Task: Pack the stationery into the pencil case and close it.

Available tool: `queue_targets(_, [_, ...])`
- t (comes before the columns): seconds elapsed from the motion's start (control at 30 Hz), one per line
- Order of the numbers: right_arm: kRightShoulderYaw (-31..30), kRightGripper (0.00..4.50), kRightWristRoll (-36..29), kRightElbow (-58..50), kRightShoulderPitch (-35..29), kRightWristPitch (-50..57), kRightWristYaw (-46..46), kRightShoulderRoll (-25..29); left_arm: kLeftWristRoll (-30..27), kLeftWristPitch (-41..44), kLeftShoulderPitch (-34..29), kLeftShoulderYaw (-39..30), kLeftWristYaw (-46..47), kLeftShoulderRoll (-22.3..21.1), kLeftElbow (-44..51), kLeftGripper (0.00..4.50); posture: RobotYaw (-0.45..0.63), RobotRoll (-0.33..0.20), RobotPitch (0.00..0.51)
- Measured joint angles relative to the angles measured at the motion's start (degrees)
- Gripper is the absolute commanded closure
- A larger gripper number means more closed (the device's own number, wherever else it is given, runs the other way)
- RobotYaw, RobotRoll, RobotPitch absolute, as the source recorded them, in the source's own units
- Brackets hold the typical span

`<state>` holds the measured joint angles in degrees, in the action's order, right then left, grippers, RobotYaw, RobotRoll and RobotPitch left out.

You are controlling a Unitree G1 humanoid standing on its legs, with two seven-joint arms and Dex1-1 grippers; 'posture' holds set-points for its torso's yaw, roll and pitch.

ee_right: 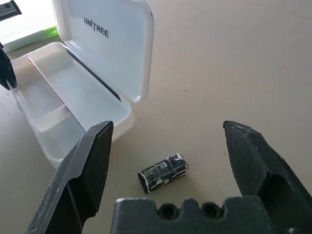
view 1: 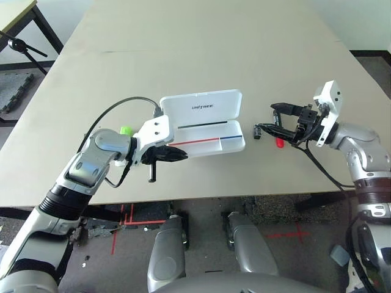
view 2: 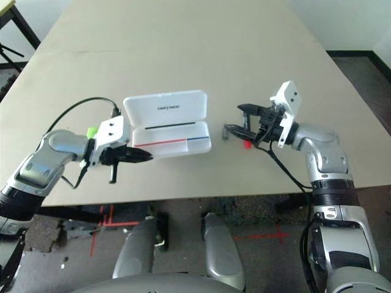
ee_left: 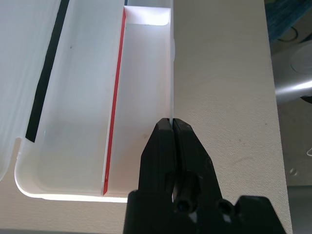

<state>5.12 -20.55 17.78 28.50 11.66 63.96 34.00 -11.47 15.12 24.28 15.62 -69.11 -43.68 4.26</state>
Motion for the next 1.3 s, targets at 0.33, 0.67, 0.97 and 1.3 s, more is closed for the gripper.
queue_targets(0.33, [-1.3,0.00,0.0,-1.1,0.0,0.2,0.0,-0.2,1.1,-2.9,-0.6,0.0,-0.7,-0.3,-1.0,4.46,-0.10,0.000,0.184])
queue_targets(0.67, [-2.0,0.00,0.0,-1.5,0.0,0.2,-0.2,-0.3,2.1,-3.5,-1.1,0.0,0.5,-0.3,-2.5,3.51,-0.10,0.000,0.192])
queue_targets(0.97, [-2.0,0.00,0.1,-1.3,0.6,0.1,-0.4,-0.4,0.3,-5.7,-2.9,-3.4,0.2,-0.2,-0.1,0.01,-0.10,0.000,0.193])
queue_targets(1.3, [0.9,0.00,-0.2,-1.1,1.8,-1.4,-6.0,-1.2,-9.3,-0.1,-2.8,-11.3,0.6,-0.7,9.1,0.01,-0.13,0.000,0.195])
